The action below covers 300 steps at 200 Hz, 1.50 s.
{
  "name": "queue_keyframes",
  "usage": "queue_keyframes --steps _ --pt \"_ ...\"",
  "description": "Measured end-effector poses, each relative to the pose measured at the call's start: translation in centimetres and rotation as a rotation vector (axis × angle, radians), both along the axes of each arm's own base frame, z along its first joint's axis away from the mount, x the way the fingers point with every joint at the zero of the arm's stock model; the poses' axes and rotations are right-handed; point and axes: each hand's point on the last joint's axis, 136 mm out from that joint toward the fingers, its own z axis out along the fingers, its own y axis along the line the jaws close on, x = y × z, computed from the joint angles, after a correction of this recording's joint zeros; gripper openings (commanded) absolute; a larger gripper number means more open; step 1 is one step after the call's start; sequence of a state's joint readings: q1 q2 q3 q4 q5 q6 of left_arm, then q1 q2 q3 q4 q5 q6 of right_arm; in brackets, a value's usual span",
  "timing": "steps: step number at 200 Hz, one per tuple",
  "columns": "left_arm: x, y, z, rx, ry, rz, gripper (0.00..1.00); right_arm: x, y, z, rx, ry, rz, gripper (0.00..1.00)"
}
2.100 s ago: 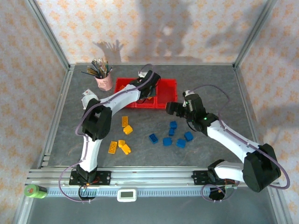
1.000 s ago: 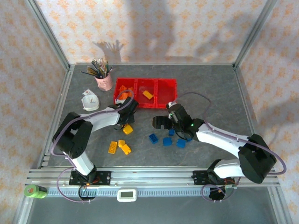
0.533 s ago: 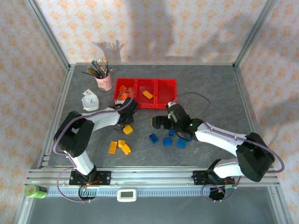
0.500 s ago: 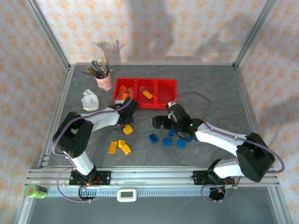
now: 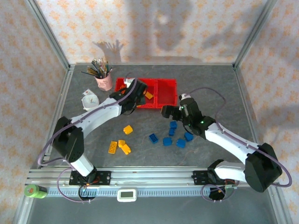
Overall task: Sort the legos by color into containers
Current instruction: Place the lego in the container, then pick up the lego from the center of the table.
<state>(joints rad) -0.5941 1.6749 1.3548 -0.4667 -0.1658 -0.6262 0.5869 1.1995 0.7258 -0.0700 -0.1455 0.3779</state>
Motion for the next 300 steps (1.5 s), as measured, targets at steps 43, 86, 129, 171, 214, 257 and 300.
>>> queue_keyframes --steps 43,86,129,171,214,257,300 --pt "6.4 -3.4 -1.5 0.052 -0.014 -0.013 0.32 0.8 -0.7 -0.3 -0.007 0.002 -0.032 1.00" --pt "10.1 -1.8 -7.7 0.120 0.078 0.039 0.34 1.1 -1.1 -0.6 -0.016 0.007 -0.046 1.00" --pt "11.7 -1.2 -8.4 0.129 0.089 0.043 0.57 1.1 -1.1 -0.6 -0.016 0.007 -0.046 1.00" --pt "11.9 -2.0 -7.1 0.111 0.072 0.011 0.60 1.1 -1.0 -0.5 -0.025 -0.002 -0.035 1.00" --pt "7.8 -1.4 -3.2 0.079 0.052 -0.027 0.61 1.1 -0.9 0.2 -0.051 -0.007 -0.009 1.00" --pt "0.6 0.7 3.1 -0.017 -0.057 -0.061 0.63 -0.4 1.1 0.1 -0.065 0.001 0.069 1.00" --pt "-5.9 4.3 -1.6 -0.003 0.043 -0.028 0.69 -3.5 4.7 -1.5 -0.093 0.041 0.201 1.00"
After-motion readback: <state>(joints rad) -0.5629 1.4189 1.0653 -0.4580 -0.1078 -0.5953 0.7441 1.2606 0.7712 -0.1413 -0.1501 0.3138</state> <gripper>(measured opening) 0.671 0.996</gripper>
